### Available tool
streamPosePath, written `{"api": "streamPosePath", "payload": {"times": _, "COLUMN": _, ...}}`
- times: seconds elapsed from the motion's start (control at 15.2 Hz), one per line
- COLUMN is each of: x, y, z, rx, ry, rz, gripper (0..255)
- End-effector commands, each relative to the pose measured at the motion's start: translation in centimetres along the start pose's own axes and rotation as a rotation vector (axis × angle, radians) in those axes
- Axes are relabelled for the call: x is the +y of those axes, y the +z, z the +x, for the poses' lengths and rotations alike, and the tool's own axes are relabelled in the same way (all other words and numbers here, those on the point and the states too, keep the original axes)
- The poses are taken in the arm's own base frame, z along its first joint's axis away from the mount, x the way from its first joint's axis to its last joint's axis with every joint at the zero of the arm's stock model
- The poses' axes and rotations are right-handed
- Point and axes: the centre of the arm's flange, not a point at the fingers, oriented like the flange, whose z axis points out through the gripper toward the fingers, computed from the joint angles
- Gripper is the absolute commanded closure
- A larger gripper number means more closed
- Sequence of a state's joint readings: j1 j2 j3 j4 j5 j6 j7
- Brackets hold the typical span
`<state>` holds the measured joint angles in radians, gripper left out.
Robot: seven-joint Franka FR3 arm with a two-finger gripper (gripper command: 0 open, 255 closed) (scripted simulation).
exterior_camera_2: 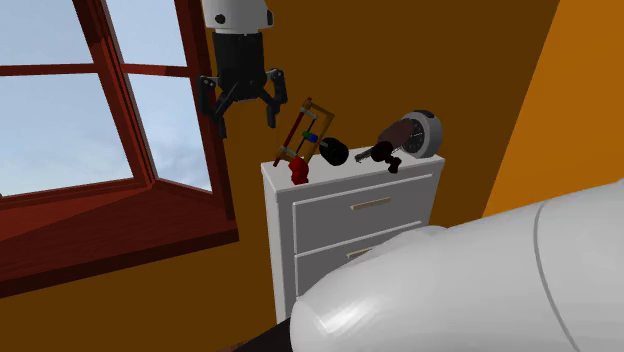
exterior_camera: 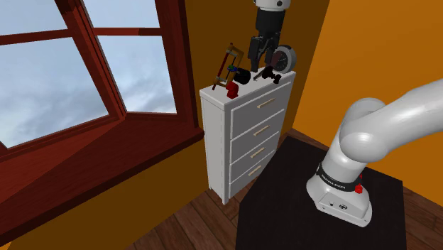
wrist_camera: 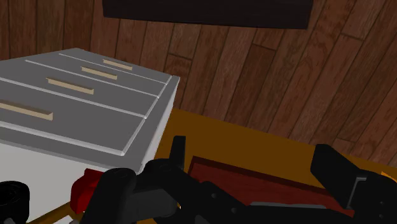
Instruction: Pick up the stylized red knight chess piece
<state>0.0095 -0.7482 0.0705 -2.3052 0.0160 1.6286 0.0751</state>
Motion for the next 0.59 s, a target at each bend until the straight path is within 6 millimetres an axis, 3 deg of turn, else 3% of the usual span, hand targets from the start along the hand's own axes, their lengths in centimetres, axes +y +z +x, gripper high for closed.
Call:
{"api": "streamPosePath", "payload": {"times": 0.0, "x": 0.0, "y": 0.0, "z": 0.0, "rx": 0.0, "ry": 0.0, "rz": 0.0, "gripper": 0}}
{"api": "streamPosePath", "payload": {"times": 0.53, "x": 7.3, "y": 5.0, "z": 7.0, "rx": -0.011, "ry": 0.051, "rz": 0.065, "gripper": 0}}
